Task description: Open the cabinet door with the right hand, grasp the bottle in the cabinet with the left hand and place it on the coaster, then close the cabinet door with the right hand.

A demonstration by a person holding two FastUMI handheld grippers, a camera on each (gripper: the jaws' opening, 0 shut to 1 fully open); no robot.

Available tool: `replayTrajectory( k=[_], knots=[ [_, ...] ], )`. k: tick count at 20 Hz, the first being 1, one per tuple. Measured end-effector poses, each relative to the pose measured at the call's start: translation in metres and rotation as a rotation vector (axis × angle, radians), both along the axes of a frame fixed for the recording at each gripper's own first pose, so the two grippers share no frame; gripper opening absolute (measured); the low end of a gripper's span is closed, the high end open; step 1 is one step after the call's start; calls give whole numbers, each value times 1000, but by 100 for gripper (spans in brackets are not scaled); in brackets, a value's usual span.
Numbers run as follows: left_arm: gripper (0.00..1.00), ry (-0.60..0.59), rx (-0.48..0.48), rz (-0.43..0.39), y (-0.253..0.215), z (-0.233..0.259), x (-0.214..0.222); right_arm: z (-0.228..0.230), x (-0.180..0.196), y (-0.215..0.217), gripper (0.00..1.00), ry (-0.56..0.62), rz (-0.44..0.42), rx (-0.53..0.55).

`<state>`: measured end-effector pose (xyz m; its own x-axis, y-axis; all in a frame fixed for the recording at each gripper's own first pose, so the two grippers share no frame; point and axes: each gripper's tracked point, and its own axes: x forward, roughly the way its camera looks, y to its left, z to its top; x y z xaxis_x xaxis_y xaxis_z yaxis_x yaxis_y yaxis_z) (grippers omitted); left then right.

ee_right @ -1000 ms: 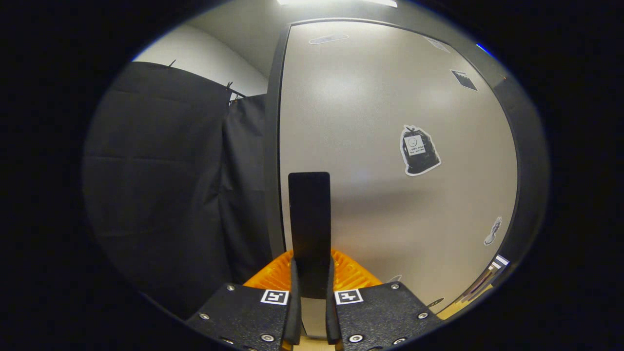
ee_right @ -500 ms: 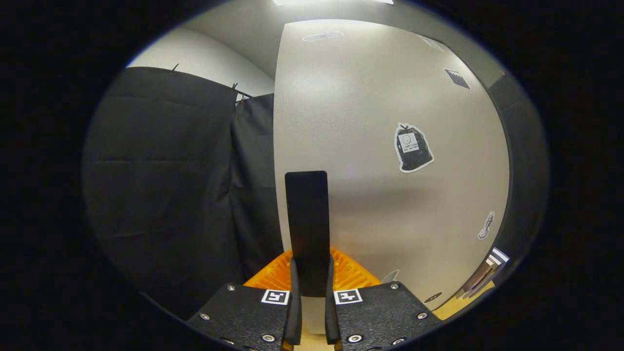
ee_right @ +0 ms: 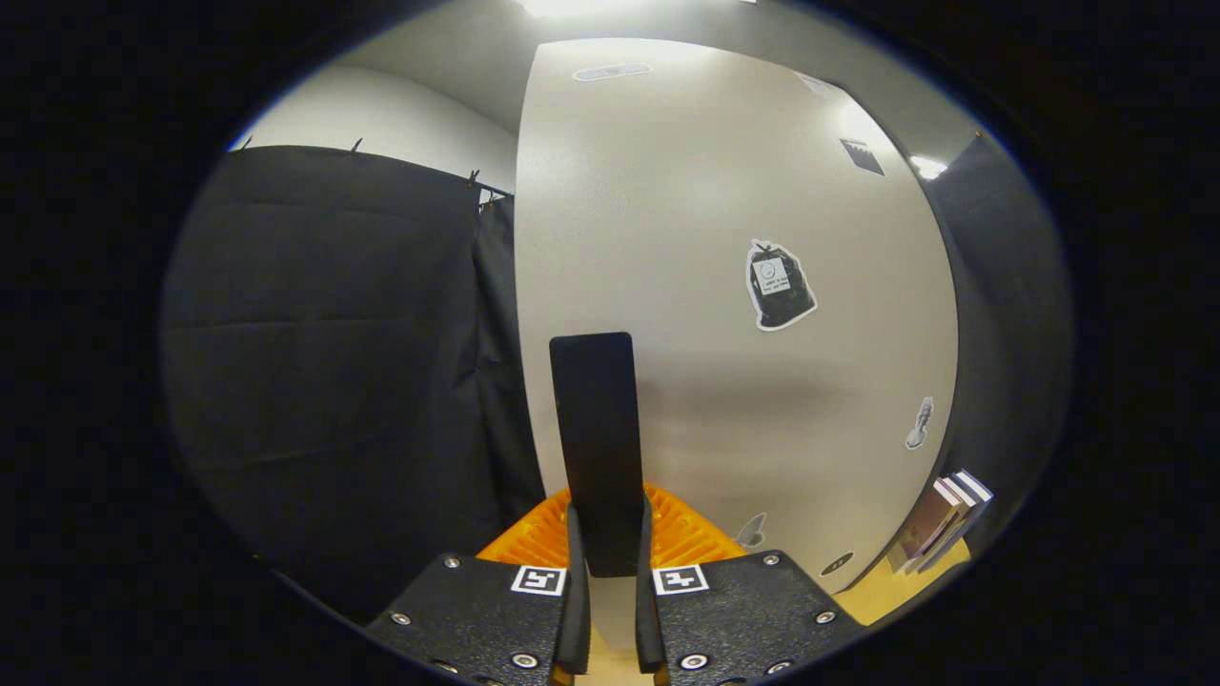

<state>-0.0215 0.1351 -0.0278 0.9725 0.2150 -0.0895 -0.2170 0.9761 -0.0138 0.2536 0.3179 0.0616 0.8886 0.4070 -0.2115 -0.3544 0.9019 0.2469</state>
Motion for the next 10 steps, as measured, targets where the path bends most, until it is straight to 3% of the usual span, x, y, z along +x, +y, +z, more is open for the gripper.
replayTrajectory(
  k=[10],
  knots=[
    [83, -25, -3, -86, -41, 9, 18, 1, -16, -18, 19, -21, 29, 19]
  ],
)
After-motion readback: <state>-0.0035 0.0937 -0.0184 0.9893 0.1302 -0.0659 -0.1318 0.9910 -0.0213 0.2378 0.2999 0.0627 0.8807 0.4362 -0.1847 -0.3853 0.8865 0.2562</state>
